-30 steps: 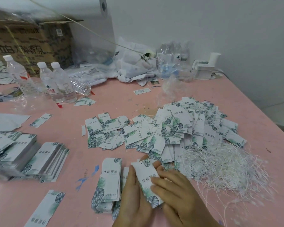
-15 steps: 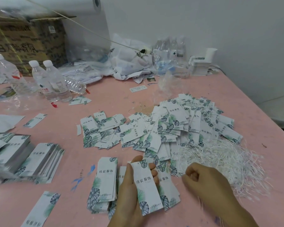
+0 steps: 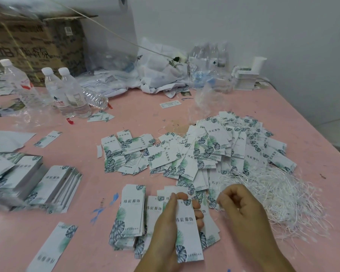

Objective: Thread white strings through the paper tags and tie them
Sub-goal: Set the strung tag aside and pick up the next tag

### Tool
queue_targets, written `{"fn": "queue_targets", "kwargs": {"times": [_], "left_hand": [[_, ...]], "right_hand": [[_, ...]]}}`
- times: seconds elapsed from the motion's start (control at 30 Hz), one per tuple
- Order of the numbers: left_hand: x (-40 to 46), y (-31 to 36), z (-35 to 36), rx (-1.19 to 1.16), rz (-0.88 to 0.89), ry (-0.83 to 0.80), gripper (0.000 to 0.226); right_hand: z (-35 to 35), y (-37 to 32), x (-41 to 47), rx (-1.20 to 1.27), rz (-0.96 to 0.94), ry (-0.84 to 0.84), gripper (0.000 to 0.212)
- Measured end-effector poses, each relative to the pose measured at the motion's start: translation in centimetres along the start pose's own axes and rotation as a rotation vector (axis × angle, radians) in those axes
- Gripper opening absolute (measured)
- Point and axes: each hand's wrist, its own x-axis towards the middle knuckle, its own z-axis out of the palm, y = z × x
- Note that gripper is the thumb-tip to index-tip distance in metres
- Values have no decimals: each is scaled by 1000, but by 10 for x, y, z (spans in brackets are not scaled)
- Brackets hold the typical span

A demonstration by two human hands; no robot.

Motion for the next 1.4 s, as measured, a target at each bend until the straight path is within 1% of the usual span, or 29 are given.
{"fn": "queue_targets", "kwargs": {"times": [0.07, 0.13, 0.2, 0.27, 0.37, 0.43, 0.5, 0.6, 0.67, 0.73, 0.87, 0.97, 1.03, 1.1, 1.13, 1.23, 1.3, 1.4], "left_hand": [[-1, -2, -2, 148, 9, -23, 29], [-1, -1, -4, 265, 3, -51, 36], [-1, 0, -4, 382, -8, -80, 42], [0, 1, -3, 460, 1, -84, 44], [2, 0, -4, 465, 69, -89, 32], [2, 0, -5, 411, 118, -105, 31], [2, -1, -8, 379, 161, -116, 32], [3, -2, -11, 398, 227, -94, 28], [4, -1, -12, 403, 269, -70, 24], [5, 1, -13, 377, 296, -47, 24], [7, 2, -14, 283, 300, 4, 22], [7, 2, -13, 221, 292, 15, 20], [7, 3, -13, 201, 290, 21, 20], [6, 3, -12, 192, 289, 26, 18], [6, 3, -12, 186, 290, 27, 18], [4, 3, -12, 177, 301, 26, 16], [4, 4, -11, 191, 323, 35, 16], [2, 5, -8, 223, 345, 50, 20]], "right_hand": [[10, -6, -5, 205, 40, -97, 13], [17, -9, -9, 334, 87, -195, 16], [20, -8, -11, 332, 91, -240, 18], [19, -6, -12, 257, 71, -260, 17], [16, -5, -13, 135, 18, -298, 15], [15, -4, -13, 76, -18, -297, 14], [16, -3, -13, 92, -16, -290, 3], [16, 1, -12, 191, 15, -303, 23], [13, 2, -9, 295, 38, -331, 26], [8, 2, -5, 451, 94, -399, 22], [-10, 0, 3, 728, 175, -674, 18], [-21, 1, 6, 999, 189, -849, 12], [-25, 1, 7, 1202, 162, -934, 19], [-27, 1, 8, 1378, 137, -940, 27], [-28, 2, 8, 1430, 128, -906, 29], [-34, 0, 10, 1509, 132, -848, 29], [-39, -1, 12, 1510, 146, -764, 27], [-44, 1, 16, 1425, 163, -563, 25]]}}
